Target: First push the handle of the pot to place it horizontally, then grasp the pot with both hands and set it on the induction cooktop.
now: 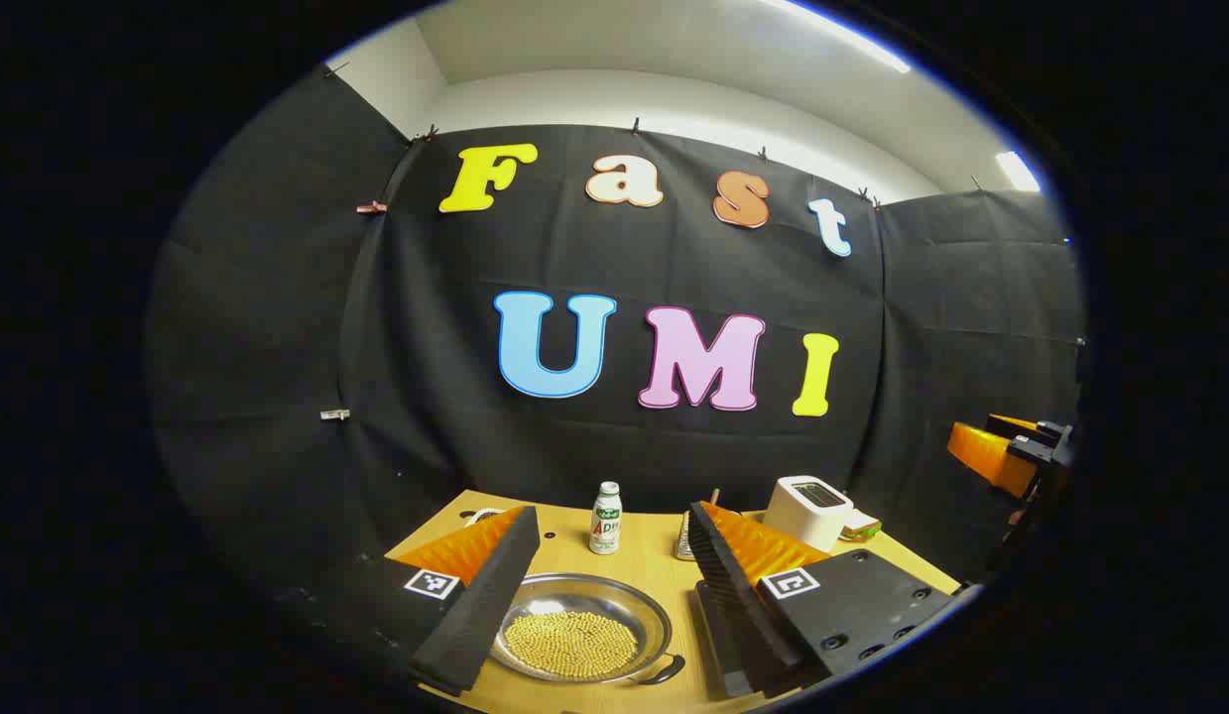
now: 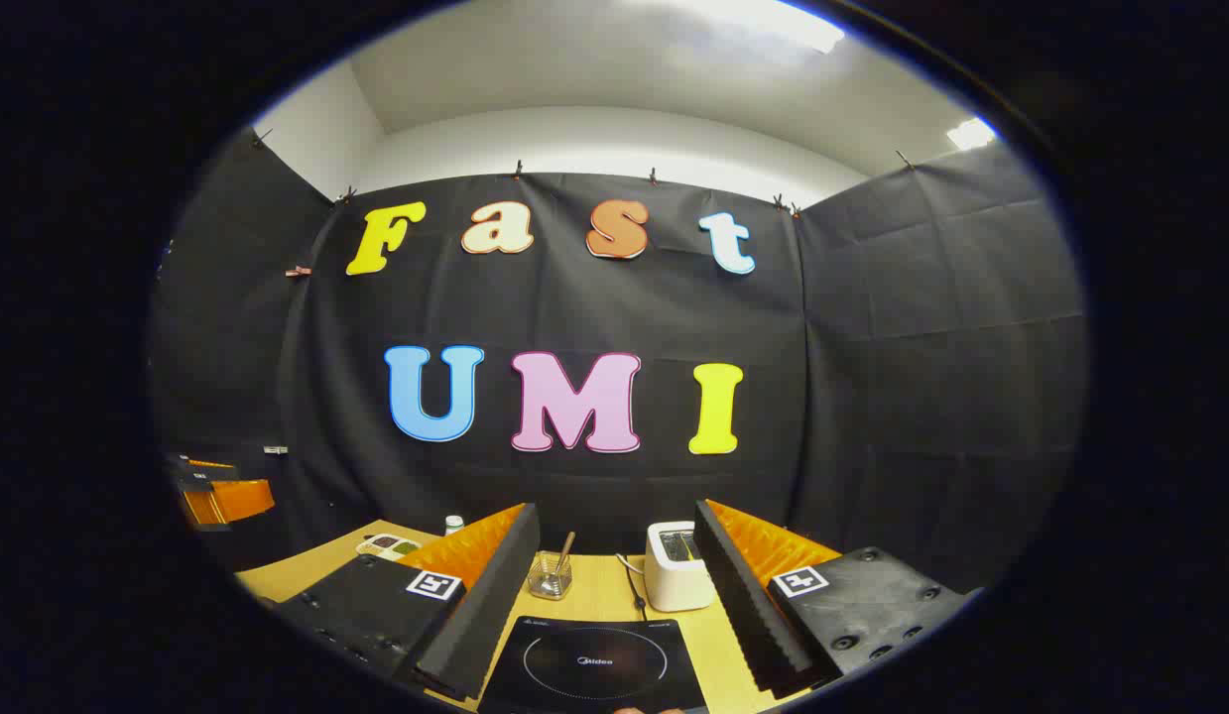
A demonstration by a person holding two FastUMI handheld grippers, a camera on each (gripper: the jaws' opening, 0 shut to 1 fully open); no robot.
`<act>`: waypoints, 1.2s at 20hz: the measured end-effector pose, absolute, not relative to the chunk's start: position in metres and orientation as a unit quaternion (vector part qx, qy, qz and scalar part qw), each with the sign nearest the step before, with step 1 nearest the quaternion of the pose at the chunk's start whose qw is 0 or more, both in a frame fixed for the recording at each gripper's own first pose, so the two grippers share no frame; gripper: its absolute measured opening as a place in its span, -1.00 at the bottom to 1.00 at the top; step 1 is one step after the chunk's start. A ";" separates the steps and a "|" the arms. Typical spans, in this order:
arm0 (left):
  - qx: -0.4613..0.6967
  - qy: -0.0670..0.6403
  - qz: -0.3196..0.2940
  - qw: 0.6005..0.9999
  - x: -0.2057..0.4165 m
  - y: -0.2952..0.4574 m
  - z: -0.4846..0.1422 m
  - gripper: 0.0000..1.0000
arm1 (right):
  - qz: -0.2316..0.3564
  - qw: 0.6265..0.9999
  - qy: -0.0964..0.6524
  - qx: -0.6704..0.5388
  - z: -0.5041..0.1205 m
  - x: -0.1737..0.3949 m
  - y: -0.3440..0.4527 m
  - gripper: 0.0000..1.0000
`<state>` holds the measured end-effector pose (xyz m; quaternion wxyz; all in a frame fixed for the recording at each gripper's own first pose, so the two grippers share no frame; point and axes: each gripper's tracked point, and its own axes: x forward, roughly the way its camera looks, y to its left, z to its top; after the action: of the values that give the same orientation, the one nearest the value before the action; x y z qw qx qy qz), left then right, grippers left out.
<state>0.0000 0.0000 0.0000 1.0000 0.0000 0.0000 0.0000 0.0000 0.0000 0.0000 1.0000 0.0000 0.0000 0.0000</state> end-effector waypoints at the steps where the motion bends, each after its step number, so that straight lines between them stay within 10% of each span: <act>1: 0.000 0.001 0.000 1.000 -0.001 -0.001 -0.002 0.90 | -0.001 1.000 0.001 -0.003 0.000 0.001 -0.001 0.96; 24: -0.028 0.030 -0.033 0.999 -0.017 0.036 -0.031 0.90 | -0.036 0.999 0.003 0.002 0.002 -0.036 0.021 0.96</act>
<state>-0.0170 0.0365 -0.0309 0.9986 -0.0278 0.0296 -0.0327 -0.0363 0.0206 0.0018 0.9993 0.0015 0.0032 -0.0363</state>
